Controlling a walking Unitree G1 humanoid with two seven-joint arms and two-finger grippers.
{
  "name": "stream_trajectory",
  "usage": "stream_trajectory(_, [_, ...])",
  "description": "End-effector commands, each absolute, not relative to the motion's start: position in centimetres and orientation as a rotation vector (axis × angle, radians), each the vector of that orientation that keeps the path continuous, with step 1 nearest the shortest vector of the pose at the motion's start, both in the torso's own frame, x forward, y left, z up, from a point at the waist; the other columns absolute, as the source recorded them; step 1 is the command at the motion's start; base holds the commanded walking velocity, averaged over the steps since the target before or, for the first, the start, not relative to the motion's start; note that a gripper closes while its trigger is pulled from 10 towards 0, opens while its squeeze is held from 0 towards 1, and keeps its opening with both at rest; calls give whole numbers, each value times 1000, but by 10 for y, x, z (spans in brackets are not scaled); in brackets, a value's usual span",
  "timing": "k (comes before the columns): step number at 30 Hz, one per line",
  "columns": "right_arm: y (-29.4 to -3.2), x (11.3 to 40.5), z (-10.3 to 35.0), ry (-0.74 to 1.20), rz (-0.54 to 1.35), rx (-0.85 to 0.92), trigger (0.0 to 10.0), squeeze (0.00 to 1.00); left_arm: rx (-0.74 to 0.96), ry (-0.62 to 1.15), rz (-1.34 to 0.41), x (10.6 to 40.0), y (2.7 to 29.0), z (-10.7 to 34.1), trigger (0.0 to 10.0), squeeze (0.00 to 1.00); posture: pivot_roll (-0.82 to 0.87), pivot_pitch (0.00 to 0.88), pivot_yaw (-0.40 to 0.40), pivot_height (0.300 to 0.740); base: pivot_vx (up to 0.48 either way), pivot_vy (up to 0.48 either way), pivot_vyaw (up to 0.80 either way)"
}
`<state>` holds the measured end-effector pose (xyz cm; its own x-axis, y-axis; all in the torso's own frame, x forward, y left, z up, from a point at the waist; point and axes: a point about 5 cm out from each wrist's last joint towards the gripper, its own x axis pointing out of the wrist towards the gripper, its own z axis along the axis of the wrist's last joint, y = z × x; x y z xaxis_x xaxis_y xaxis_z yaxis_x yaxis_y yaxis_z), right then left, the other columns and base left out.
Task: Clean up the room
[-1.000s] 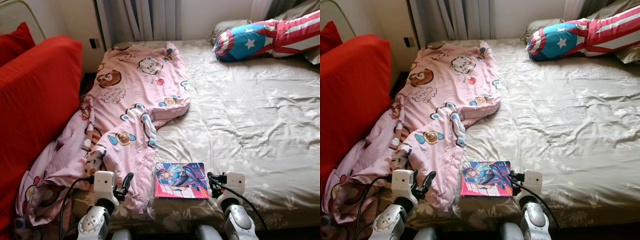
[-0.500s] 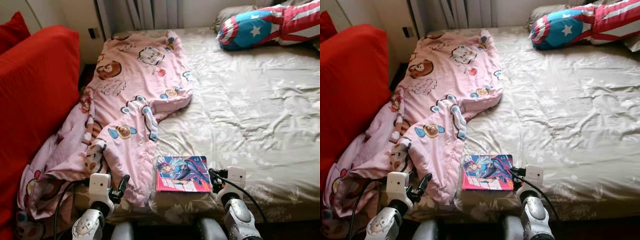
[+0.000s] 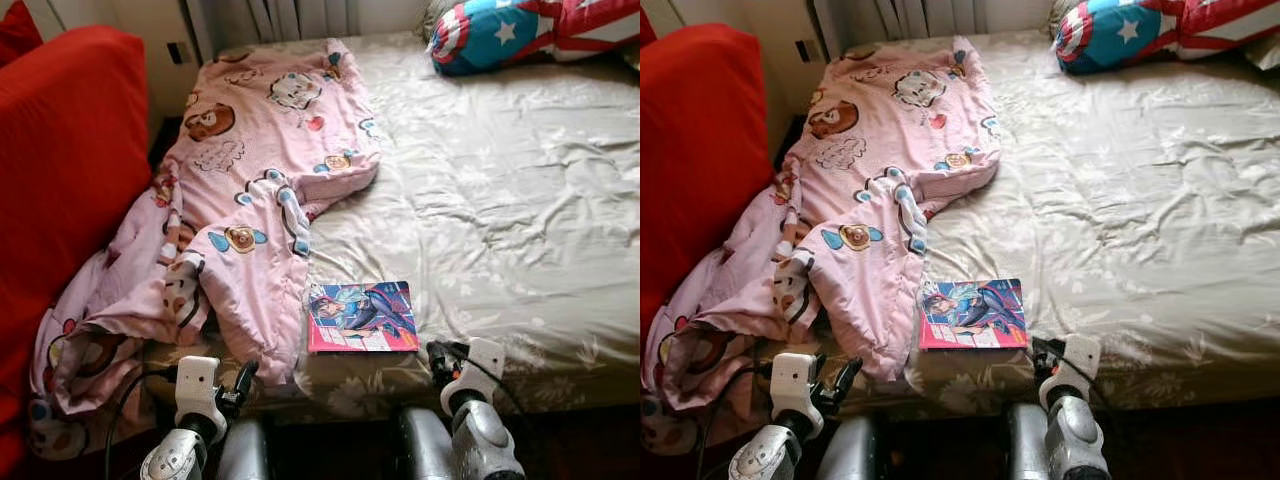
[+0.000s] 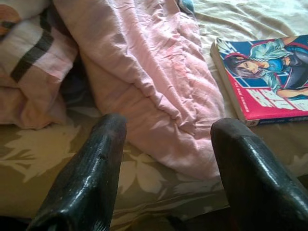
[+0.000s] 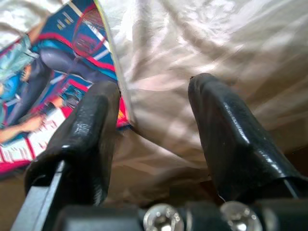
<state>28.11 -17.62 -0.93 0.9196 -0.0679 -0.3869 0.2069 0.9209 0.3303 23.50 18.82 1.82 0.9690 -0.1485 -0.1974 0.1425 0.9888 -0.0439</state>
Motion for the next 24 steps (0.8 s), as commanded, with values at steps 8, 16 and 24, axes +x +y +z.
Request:
stream_trajectory(8, [-178, 287, -6, 389, -126, 450, 10000, 0, 3, 241, -151, 220, 200, 17, 10000, 0, 122, 215, 111, 590, 0, 0, 0])
stream_trajectory(16, [-183, 282, -10, 379, -149, 581, 10000, 0, 26, 258, -158, 206, 205, 21, 10000, 0, 156, 247, 136, 590, 0, 0, 0])
stream_trajectory(24, [-190, 280, -11, 352, -169, 647, 10000, 0, 41, 279, -151, 199, 211, 22, 10000, 0, 166, 261, 145, 590, 0, 0, 0])
